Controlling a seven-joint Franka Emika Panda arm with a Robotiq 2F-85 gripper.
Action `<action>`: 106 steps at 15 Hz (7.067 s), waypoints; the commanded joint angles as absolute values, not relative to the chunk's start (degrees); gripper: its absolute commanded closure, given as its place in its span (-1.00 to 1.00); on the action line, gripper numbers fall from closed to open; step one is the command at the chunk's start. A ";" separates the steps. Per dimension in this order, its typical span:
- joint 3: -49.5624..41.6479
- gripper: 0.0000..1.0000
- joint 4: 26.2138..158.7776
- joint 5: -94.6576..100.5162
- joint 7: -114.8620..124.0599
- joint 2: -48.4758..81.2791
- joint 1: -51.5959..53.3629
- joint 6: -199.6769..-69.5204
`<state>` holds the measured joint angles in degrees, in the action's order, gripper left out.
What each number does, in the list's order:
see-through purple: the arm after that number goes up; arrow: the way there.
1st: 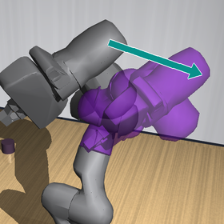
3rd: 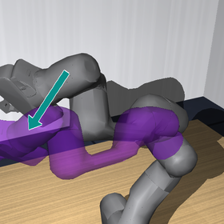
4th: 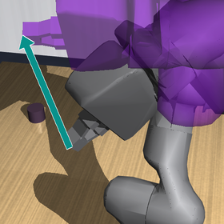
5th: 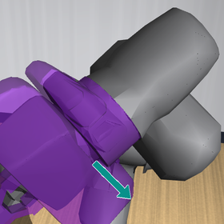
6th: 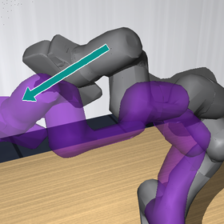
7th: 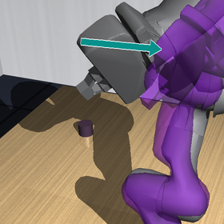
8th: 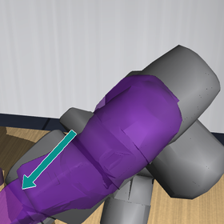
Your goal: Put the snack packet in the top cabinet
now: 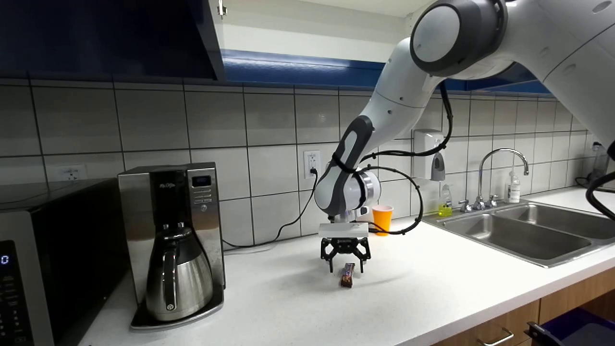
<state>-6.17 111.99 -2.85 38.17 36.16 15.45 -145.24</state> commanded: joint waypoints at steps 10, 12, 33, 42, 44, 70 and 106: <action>-6.18 0.94 109.63 -1.76 38.84 37.17 15.49 -143.67; -5.61 0.89 109.81 -1.67 37.13 36.88 15.05 -144.57; -3.36 0.89 121.79 6.89 18.14 26.70 13.75 -152.51; -4.01 0.89 139.62 8.01 19.07 14.44 14.41 -164.66; -4.51 0.89 143.61 8.79 19.75 10.88 14.86 -166.76; -8.30 0.89 159.35 30.42 32.73 -30.94 13.64 -167.78; 4.56 0.89 152.01 3.33 10.13 -53.50 6.32 -162.00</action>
<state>3.35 153.47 5.56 13.07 -52.61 7.55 -162.57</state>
